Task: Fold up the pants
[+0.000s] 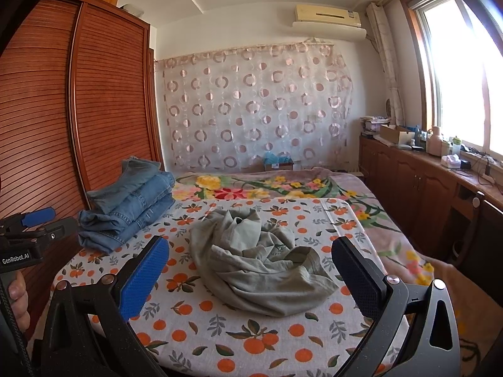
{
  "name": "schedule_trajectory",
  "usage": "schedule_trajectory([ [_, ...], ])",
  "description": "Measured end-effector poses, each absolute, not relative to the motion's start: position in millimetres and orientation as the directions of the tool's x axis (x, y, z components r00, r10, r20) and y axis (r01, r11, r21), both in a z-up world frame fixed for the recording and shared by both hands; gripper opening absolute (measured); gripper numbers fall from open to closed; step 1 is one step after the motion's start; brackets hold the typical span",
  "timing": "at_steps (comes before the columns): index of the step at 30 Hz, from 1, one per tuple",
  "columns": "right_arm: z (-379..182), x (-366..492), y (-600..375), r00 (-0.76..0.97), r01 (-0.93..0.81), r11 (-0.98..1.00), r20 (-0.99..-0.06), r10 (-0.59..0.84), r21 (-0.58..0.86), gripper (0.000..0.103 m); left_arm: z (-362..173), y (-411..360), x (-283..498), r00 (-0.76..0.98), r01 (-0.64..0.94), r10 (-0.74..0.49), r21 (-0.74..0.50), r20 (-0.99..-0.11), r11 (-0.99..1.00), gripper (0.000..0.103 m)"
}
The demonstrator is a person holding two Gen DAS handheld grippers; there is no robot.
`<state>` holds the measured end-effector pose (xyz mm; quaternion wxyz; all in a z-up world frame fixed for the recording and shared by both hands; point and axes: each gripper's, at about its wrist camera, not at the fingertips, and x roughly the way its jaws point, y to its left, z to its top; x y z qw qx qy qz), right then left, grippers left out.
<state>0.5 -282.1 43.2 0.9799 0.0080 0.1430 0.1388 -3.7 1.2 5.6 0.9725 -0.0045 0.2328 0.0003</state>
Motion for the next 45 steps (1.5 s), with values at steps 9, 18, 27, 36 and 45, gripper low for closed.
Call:
schedule_trajectory([
  [9, 44.5, -0.3, -281.9, 0.921, -0.272, 0.961, -0.276, 0.276, 0.055, 0.103, 8.7, 1.7, -5.0, 0.893, -0.002, -0.002, -0.009, -0.451, 1.000, 0.088],
  [18, 44.4, -0.8, -281.0, 0.921, -0.272, 0.961, -0.274, 0.276, 0.055, 0.103, 10.3, 1.9, -4.9, 0.893, -0.002, -0.002, -0.009, -0.450, 1.000, 0.088],
  [27, 44.6, -1.3, -280.9, 0.921, -0.272, 0.961, -0.273, 0.277, 0.056, 0.103, 13.2, 0.0, -8.1, 0.893, -0.002, -0.002, -0.009, -0.449, 1.000, 0.088],
  [36, 45.7, -2.8, -280.0, 0.920, -0.274, 0.960, -0.277, 0.279, 0.057, 0.103, 12.7, 0.0, -8.7, 0.893, -0.002, -0.002, -0.009, -0.449, 1.000, 0.088],
  [45, 43.3, -1.8, -281.9, 0.914, -0.285, 0.957, -0.284, 0.290, 0.061, 0.103, 12.0, -0.2, -8.5, 0.893, -0.002, -0.002, -0.008, -0.450, 1.000, 0.088],
])
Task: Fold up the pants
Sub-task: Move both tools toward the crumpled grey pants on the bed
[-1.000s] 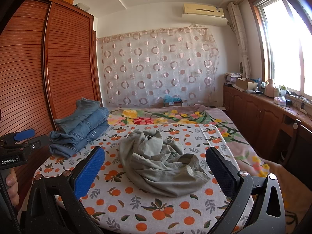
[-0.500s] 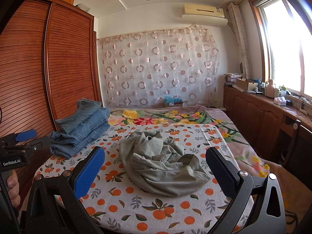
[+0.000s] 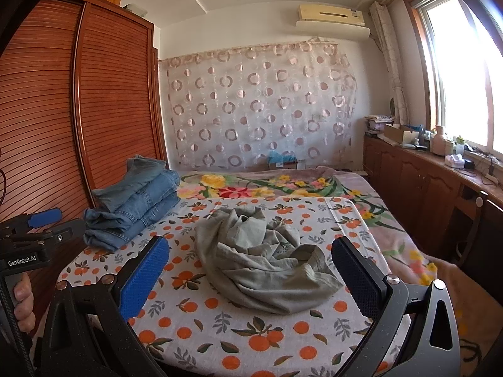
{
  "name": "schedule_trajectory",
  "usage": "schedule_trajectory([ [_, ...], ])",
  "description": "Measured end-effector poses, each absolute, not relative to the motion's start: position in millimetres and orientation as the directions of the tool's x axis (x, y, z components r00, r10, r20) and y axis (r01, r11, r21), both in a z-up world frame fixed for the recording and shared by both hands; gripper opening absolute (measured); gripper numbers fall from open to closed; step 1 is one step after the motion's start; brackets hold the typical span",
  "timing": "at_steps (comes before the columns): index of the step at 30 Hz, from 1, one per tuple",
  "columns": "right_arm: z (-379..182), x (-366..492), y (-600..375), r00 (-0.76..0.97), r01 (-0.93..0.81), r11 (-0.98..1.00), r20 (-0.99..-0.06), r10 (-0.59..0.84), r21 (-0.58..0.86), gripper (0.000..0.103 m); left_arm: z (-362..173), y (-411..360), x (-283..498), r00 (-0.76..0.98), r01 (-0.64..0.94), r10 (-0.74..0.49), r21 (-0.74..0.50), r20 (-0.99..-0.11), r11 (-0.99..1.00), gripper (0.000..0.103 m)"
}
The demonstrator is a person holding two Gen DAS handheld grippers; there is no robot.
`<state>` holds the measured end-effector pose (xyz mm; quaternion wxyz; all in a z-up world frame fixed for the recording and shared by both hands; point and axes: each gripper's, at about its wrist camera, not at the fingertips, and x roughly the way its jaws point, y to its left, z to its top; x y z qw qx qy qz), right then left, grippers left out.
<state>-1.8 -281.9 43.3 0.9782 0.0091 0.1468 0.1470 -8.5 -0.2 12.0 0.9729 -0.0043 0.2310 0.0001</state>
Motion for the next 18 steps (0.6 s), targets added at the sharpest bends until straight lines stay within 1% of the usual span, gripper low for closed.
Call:
schedule_trajectory([
  [7, 39.7, -0.2, -282.5, 0.905, -0.295, 0.953, -0.298, 0.302, 0.069, 0.103, 5.9, -1.3, -9.2, 0.883, 0.000, -0.005, -0.012, -0.469, 1.000, 0.088],
  [18, 20.9, 19.9, -288.8, 0.888, -0.269, 0.962, -0.373, 0.268, 0.052, 0.102, -39.6, 6.4, 13.6, 0.825, 0.032, -0.053, -0.046, -0.562, 0.998, 0.088],
])
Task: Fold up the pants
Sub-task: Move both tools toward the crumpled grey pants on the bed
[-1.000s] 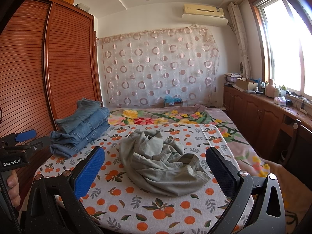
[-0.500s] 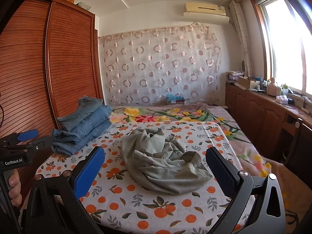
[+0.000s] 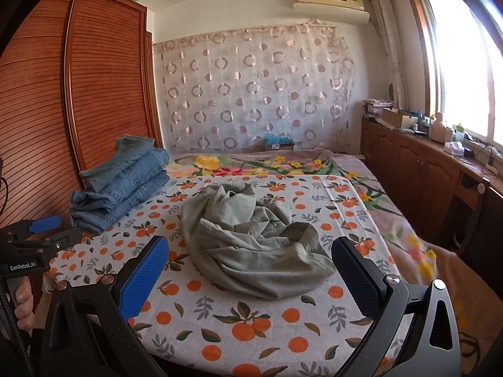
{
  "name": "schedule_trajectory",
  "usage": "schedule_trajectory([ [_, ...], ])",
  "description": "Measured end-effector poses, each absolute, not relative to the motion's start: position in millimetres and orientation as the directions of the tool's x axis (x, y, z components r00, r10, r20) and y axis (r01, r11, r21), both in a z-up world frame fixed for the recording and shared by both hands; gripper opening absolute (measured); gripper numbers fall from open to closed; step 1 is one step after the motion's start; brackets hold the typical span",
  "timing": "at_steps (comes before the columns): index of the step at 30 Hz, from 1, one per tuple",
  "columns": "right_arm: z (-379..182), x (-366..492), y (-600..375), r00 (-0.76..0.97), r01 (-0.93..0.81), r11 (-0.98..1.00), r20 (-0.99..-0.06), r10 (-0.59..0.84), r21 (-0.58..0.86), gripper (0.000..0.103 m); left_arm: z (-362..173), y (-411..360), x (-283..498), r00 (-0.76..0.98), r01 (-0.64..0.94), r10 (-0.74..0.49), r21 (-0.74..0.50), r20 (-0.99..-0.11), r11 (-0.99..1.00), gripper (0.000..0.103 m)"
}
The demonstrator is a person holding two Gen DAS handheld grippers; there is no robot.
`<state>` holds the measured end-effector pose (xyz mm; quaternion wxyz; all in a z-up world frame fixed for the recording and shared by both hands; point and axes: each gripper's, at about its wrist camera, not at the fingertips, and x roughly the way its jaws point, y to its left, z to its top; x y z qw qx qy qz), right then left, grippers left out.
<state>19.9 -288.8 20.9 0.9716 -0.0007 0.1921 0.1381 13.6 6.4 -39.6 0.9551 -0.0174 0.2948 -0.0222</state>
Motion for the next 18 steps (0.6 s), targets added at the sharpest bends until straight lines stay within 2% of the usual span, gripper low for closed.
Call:
schedule_trajectory([
  [2, 17.0, 24.3, -288.4, 0.879, -0.273, 0.961, -0.393, 0.270, 0.049, 0.101, -49.3, 6.8, 18.8, 0.812, 0.039, -0.060, -0.049, -0.580, 0.998, 0.088],
  [5, 11.9, 33.4, -288.7, 0.864, -0.279, 0.959, -0.425, 0.271, 0.043, 0.093, -61.7, 7.6, 24.0, 0.796, 0.041, -0.062, -0.048, -0.602, 0.998, 0.088],
  [10, 1.4, 49.6, -285.8, 0.826, -0.300, 0.953, -0.490, 0.278, 0.036, 0.073, -82.6, 13.5, 32.8, 0.766, 0.046, -0.076, -0.064, -0.639, 0.997, 0.088],
  [15, -9.7, 64.5, -280.9, 0.764, -0.349, 0.936, -0.569, 0.304, 0.031, 0.064, -98.8, 19.2, 40.5, 0.740, 0.045, -0.079, -0.067, -0.668, 0.997, 0.088],
  [18, -12.8, 72.4, -277.0, 0.732, -0.383, 0.924, -0.603, 0.316, 0.020, 0.055, -104.8, 23.6, 43.5, 0.730, 0.041, -0.077, -0.068, -0.679, 0.997, 0.088],
])
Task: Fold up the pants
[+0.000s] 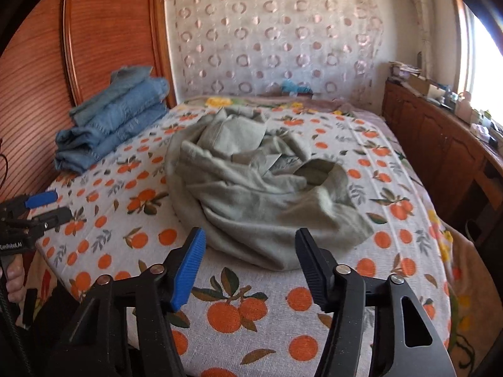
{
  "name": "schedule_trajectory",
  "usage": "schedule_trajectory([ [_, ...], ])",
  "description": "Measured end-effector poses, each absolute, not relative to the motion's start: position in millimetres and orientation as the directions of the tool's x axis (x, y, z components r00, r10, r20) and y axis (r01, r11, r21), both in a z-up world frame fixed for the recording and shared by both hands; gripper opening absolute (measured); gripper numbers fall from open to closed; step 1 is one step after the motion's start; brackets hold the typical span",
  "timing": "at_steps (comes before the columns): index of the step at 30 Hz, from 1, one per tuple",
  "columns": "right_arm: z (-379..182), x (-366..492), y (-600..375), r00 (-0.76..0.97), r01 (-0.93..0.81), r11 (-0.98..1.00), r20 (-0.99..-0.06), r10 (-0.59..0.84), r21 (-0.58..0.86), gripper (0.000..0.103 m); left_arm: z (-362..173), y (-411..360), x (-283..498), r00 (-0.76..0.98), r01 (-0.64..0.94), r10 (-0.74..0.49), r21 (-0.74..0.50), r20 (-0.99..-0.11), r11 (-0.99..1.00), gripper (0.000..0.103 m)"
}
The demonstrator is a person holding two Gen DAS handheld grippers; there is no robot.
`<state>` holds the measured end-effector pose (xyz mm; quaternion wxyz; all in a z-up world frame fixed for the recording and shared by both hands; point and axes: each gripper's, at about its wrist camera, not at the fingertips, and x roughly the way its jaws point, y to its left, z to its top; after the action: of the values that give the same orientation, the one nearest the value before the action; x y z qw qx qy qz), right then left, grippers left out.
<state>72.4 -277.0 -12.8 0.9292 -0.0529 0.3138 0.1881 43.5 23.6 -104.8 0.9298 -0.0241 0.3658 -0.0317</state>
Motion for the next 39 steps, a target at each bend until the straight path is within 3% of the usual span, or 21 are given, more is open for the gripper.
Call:
schedule_trajectory([
  [11, -23.0, 89.9, -266.9, 0.690, -0.429, 0.901, -0.666, 0.282, -0.063, 0.035, -110.5, 23.9, 48.6, 0.716, 0.053, -0.077, -0.056, -0.694, 0.997, 0.088],
  [16, -19.0, 91.2, -272.0, 0.701, -0.425, 0.902, -0.659, 0.272, -0.079, 0.003, -108.2, 23.1, 52.1, 0.721, 0.060, -0.085, -0.061, -0.688, 0.996, 0.088],
  [23, 27.5, 75.3, -304.2, 0.812, -0.351, 0.933, -0.521, 0.264, -0.075, 0.002, -99.9, 11.4, 68.3, 0.733, 0.110, -0.103, -0.032, -0.673, 0.993, 0.088],
  [29, 59.7, 58.8, -356.5, 0.896, -0.203, 0.975, -0.418, 0.150, -0.087, 0.001, -90.2, -4.5, 88.9, 0.726, 0.189, -0.167, -0.040, -0.667, 0.981, 0.088],
  [34, 48.0, 57.5, -399.1, 0.894, -0.089, 0.994, -0.445, 0.050, -0.068, 0.001, -86.0, -23.3, 103.3, 0.709, 0.252, -0.216, -0.044, -0.671, 0.967, 0.088],
  [39, 25.6, 47.9, -415.5, 0.858, -0.084, 0.996, -0.510, 0.051, -0.042, 0.001, -85.4, -40.8, 119.9, 0.695, 0.286, -0.225, -0.024, -0.682, 0.958, 0.085],
])
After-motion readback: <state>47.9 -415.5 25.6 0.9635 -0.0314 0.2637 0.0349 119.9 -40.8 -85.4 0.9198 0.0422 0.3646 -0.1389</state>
